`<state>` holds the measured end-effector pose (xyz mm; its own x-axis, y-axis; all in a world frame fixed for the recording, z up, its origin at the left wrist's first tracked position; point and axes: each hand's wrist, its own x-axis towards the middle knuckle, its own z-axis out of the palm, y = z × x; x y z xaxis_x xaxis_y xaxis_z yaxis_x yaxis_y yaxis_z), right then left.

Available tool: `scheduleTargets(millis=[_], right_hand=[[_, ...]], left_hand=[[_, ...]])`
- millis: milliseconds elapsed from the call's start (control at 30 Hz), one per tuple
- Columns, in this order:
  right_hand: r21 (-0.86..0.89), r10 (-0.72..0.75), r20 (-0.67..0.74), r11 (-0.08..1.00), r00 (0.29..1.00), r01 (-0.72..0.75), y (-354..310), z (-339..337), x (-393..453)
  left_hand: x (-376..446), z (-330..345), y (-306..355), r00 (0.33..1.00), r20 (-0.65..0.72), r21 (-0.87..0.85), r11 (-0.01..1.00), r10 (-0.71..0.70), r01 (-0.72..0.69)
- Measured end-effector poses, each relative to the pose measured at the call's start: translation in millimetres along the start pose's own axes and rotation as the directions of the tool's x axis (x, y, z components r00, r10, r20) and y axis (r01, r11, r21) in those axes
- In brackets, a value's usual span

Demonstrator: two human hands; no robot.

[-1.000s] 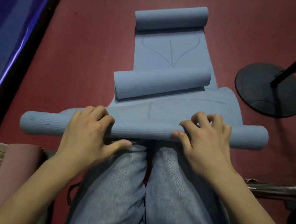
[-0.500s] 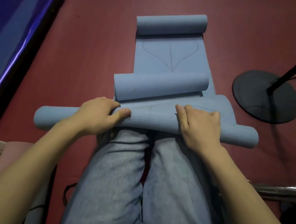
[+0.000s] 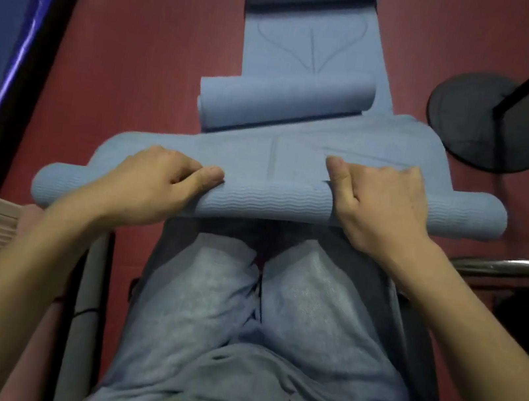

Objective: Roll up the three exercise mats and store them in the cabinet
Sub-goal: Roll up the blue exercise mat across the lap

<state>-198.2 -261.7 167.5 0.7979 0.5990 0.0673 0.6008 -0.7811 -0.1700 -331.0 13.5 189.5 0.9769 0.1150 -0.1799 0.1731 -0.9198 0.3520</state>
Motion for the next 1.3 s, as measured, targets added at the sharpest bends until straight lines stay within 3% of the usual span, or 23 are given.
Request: scheduleTargets(millis=[133, 267, 433, 533, 600, 700, 833, 1100, 1300], right_hand=[[-0.026, -0.038, -0.005, 0.999, 0.999, 0.038, 0.7, 18.2, -32.5], [0.14, -0.031, -0.072, 0.989, 0.997, 0.041, 2.8, 23.0, -29.5], [0.139, -0.223, -0.076, 0.963, 0.972, 0.231, 14.1, 13.1, -45.9], [0.103, -0.149, -0.073, 0.982, 0.986, 0.156, 10.2, 14.9, -51.5], [0.073, -0.097, -0.069, 0.992, 0.993, 0.102, 5.3, 14.9, -50.4], [0.025, -0.059, -0.088, 0.998, 0.994, 0.062, -0.9, 9.5, -46.7], [-0.007, -0.051, -0.118, 0.999, 0.992, 0.05, -7.0, 11.7, -44.7], [0.046, 0.012, -0.07, 0.999, 0.997, -0.009, -5.6, 12.4, -25.5], [0.159, 0.1, -0.049, 0.983, 0.994, -0.091, -13.5, 8.6, -4.9]], left_hand=[[-25.7, 22.0, 8.5, 0.995, 0.047, 0.017, 0.996, -0.09, 0.089], [-21.1, 21.8, 16.0, 0.983, 0.008, 0.06, 0.982, -0.181, 0.18], [-15.9, 15.3, 19.9, 0.958, 0.002, -0.004, 0.958, -0.287, 0.287], [-8.2, 13.6, 23.5, 0.948, 0.034, -0.031, 0.947, -0.317, 0.318], [-4.5, 15.2, 26.2, 0.955, -0.013, -0.024, 0.955, -0.296, 0.295], [-2.1, 19.6, 28.1, 0.954, -0.198, 0.028, 0.972, -0.224, 0.234], [-6.2, 31.0, 30.1, 0.927, -0.372, 0.084, 0.994, -0.033, 0.069], [-18.2, 24.4, 33.2, 0.959, -0.276, 0.204, 0.979, 0.066, -0.009], [0.4, 10.3, 18.2, 0.958, -0.284, 0.059, 0.998, 0.044, -0.028]])
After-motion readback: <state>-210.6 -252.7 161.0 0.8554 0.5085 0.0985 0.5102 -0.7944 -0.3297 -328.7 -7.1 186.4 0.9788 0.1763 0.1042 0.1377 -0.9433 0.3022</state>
